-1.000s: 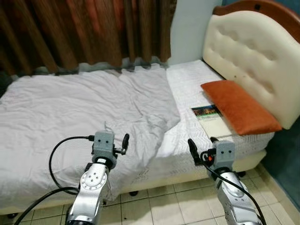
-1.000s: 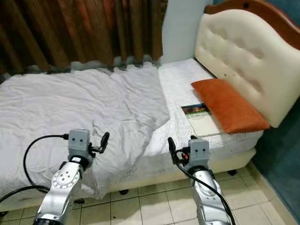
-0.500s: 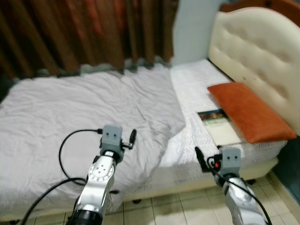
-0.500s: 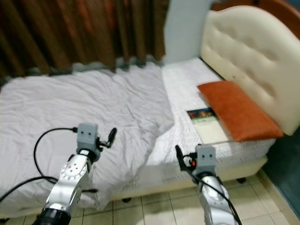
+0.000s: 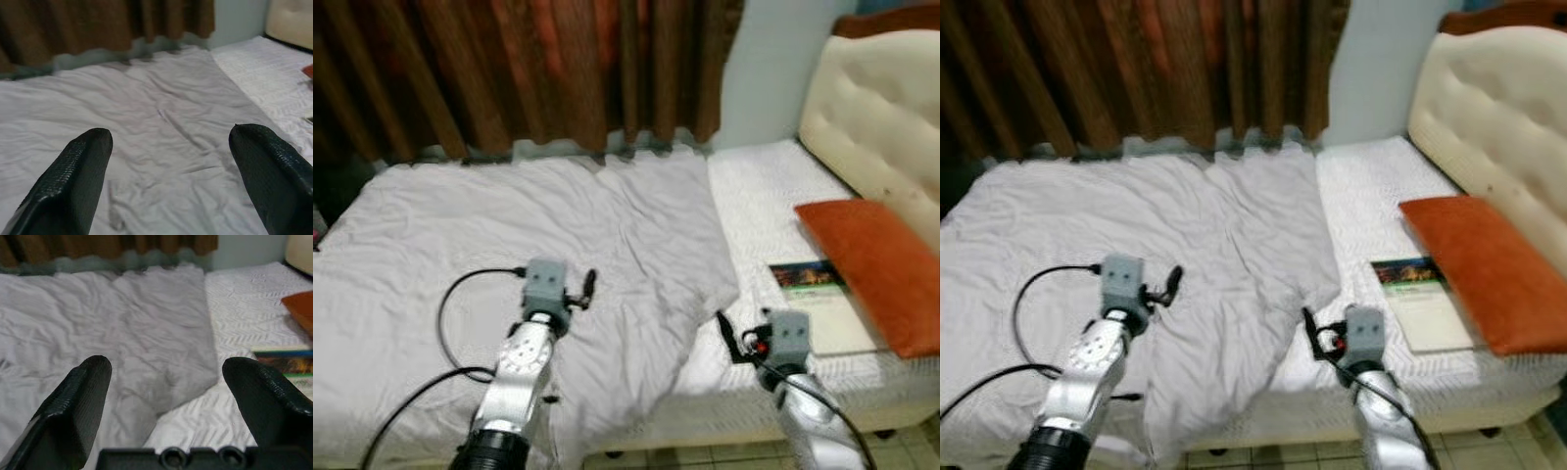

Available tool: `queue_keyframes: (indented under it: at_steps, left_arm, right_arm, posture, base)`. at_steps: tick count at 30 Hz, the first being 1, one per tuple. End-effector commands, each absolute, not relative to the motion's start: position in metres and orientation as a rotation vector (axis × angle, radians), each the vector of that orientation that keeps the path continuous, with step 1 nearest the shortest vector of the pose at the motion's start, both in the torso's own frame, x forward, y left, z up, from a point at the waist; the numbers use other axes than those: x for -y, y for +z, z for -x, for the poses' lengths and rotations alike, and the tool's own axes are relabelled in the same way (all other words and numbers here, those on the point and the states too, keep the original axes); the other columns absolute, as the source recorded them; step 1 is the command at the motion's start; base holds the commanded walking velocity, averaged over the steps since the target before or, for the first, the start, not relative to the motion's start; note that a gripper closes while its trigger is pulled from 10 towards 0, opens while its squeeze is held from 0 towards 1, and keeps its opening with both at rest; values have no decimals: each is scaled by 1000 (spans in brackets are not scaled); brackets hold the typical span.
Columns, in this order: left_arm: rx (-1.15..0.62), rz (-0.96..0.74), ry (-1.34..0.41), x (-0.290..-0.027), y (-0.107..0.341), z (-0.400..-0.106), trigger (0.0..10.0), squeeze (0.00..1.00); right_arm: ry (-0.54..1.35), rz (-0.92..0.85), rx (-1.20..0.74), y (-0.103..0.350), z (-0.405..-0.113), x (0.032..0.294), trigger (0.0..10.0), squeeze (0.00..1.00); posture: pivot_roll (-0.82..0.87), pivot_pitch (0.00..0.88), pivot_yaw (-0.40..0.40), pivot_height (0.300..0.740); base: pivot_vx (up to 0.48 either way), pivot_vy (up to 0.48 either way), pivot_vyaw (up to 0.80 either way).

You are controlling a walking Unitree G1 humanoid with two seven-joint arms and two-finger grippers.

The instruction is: Clean up the room

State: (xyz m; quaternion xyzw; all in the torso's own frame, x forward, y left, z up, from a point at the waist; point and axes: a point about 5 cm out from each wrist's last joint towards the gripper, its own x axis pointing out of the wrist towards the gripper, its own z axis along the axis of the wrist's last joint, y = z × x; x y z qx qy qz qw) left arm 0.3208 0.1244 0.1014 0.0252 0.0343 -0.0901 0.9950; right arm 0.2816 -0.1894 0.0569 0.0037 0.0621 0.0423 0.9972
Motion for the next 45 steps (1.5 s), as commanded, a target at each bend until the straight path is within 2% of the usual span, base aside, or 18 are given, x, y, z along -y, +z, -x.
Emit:
queue_keyframes:
  at_steps: [1, 7, 10, 12, 13, 14, 15, 18, 20, 27, 29, 34, 37, 40, 45]
  left_arm:
    - [-95, -48, -139, -139, 98, -322, 10000, 0]
    - [-129, -37, -155, -137, 87, -320, 10000, 0]
    - [-185, -20, -205, -129, 74, -322, 10000, 0]
    - [-216, -18, -218, -128, 68, -325, 10000, 0]
    - [-250, 12, -210, -131, 63, -331, 10000, 0]
    - [-290, 36, -143, -145, 61, -339, 10000, 0]
    - [-290, 36, -143, -145, 61, -339, 10000, 0]
    - [-301, 101, -34, -163, 64, -347, 10000, 0]
    - [-293, 148, 46, -173, 70, -353, 10000, 0]
    - [-209, 111, 130, -192, 92, -366, 10000, 0]
    - [-192, 156, 177, -202, 98, -368, 10000, 0]
    - [-202, 260, 225, -210, 96, -367, 10000, 0]
    - [-204, 359, 212, -204, 93, -367, 10000, 0]
    - [-197, 484, 148, -185, 93, -371, 10000, 0]
    - [-126, 501, 94, -174, 109, -379, 10000, 0]
  right_arm:
    - [109, -29, -122, 58, -283, 180, 10000, 0]
    - [107, -29, -133, 55, -277, 182, 10000, 0]
    - [106, -28, -147, 53, -265, 182, 10000, 0]
    - [107, -24, -154, 52, -261, 183, 10000, 0]
    - [106, -13, -166, 52, -252, 185, 10000, 0]
    - [105, 13, -192, 55, -229, 191, 10000, 0]
    - [105, 13, -192, 55, -229, 191, 10000, 0]
    - [114, 45, -230, 57, -200, 196, 10000, 0]
    - [129, 58, -271, 57, -174, 194, 10000, 0]
    - [172, 41, -336, 62, -143, 178, 10000, 0]
    - [179, 43, -347, 67, -134, 174, 10000, 0]
    - [153, 53, -367, 74, -121, 178, 10000, 0]
    - [141, 58, -388, 78, -110, 180, 10000, 0]
    - [134, 59, -419, 81, -95, 177, 10000, 0]
    - [151, 64, -435, 84, -85, 169, 10000, 0]
  posture:
    - [-48, 53, 37, 740]
    - [-56, 88, 34, 740]
    - [-76, 166, 25, 740]
    - [-76, 166, 25, 740]
    - [-120, 255, 10, 740]
    - [-192, 354, -13, 740]
    - [-192, 354, -13, 740]
    - [-253, 439, -37, 740]
    - [-295, 527, -67, 740]
    - [-304, 587, -72, 740]
    - [-331, 601, -74, 740]
    - [-368, 629, -80, 740]
    - [-397, 647, -83, 740]
    - [-415, 664, -86, 740]
    - [-420, 671, -75, 740]
  base:
    - [458, 0, 0]
    - [458, 0, 0]
    - [453, 0, 0]
    - [368, 0, 0]
    - [0, 0, 0]
    - [0, 0, 0]
    - [0, 0, 0]
    - [0, 0, 0]
    - [0, 0, 0]
    - [0, 0, 0]
    - [0, 0, 0]
    - [0, 0, 0]
    - [0, 0, 0]
    - [0, 0, 0]
    - [0, 0, 0]
